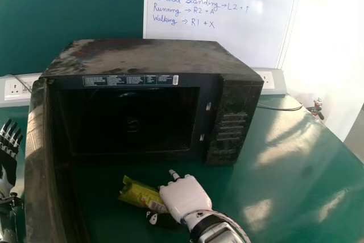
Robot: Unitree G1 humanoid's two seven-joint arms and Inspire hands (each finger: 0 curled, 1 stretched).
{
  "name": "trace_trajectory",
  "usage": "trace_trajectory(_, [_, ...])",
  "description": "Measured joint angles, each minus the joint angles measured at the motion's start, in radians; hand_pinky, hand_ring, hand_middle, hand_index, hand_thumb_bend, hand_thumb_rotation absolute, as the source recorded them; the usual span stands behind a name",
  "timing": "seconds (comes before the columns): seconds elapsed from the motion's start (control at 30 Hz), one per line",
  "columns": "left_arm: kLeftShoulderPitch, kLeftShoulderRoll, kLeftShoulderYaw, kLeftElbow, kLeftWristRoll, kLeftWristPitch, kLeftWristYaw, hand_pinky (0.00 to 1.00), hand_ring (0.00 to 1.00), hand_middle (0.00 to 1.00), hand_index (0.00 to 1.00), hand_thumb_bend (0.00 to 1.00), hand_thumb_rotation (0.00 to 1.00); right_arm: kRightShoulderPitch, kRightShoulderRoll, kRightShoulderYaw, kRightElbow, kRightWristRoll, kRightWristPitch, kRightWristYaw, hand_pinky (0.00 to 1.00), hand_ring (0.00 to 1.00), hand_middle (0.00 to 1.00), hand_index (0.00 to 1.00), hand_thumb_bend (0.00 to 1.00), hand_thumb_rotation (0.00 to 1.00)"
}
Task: Put biscuit inside oven
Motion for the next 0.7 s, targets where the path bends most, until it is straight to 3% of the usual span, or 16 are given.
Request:
trace_trajectory(0.3, [0.0, 0.0, 0.0, 0.0, 0.0, 0.0, 0.003, 0.46, 0.61, 0.69, 0.78, 0.27, 0.82, 0.0, -0.009, -0.022, 0.0, 0.046, 0.001, -0.038, 0.44, 0.4, 0.47, 0.6, 0.57, 0.0])
trace_trajectory(0.47, [-0.001, 0.0, 0.0, 0.0, 0.0, 0.0, 0.004, 0.41, 0.59, 0.67, 0.77, 0.27, 0.81, -0.001, -0.016, -0.032, -0.01, 0.058, 0.001, -0.039, 0.41, 0.39, 0.47, 0.6, 0.57, 0.0])
trace_trajectory(0.53, [-0.001, 0.0, 0.0, 0.001, 0.0, 0.0, 0.003, 0.41, 0.59, 0.67, 0.77, 0.27, 0.8, -0.001, -0.016, -0.039, -0.021, 0.063, 0.001, -0.039, 0.4, 0.37, 0.47, 0.51, 0.54, 0.0])
trace_trajectory(0.7, [-0.001, 0.0, 0.0, 0.001, 0.0, 0.0, 0.003, 0.4, 0.59, 0.67, 0.78, 0.27, 0.81, -0.014, -0.014, -0.06, -0.029, 0.073, 0.006, -0.037, 0.41, 0.38, 0.48, 0.49, 0.53, 0.0])
